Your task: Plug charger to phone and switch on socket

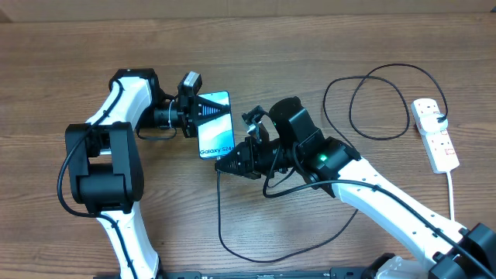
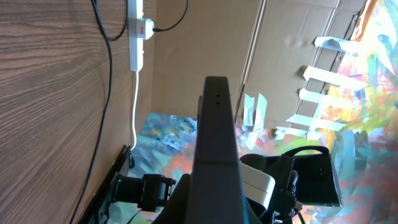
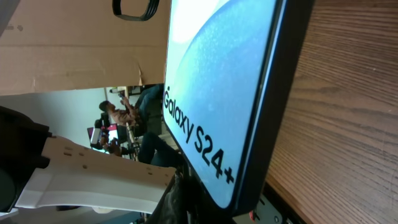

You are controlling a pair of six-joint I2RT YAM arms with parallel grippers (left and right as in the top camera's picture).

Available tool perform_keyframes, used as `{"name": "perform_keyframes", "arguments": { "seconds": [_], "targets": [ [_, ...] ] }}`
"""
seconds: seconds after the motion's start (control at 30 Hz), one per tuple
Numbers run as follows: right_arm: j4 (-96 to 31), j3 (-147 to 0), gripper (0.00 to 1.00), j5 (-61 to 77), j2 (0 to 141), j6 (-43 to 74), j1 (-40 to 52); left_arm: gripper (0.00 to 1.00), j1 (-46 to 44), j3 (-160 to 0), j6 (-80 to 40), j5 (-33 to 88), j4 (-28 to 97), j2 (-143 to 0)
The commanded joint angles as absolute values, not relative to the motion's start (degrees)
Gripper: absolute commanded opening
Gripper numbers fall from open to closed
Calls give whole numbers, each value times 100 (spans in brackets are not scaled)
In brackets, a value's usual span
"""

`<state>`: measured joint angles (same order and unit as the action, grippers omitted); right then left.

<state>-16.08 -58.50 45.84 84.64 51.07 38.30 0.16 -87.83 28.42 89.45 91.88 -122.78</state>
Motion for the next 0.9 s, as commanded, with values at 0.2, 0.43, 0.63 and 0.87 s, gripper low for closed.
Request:
{"name": "perform_keyframes", "arguments": {
  "seconds": [0.2,0.43,0.63,0.87],
  "targets": [
    [-1505,-5848,4,4357,8499,5146,3793,4,-1,-8788,2829,9056,9194,-12241],
    [-1505,-5848,4,4357,8499,5146,3793,4,-1,-8788,2827,9056,9159,-12241],
    [-1500,-5848,4,4353,8499,5148,3793,4,-1,-8788,2827,9056,9139,-12241],
    [-1503,-5848,4,4351,8499,5144,3800,4,-1,-8788,2827,9056,9137,-12241]
  ]
}}
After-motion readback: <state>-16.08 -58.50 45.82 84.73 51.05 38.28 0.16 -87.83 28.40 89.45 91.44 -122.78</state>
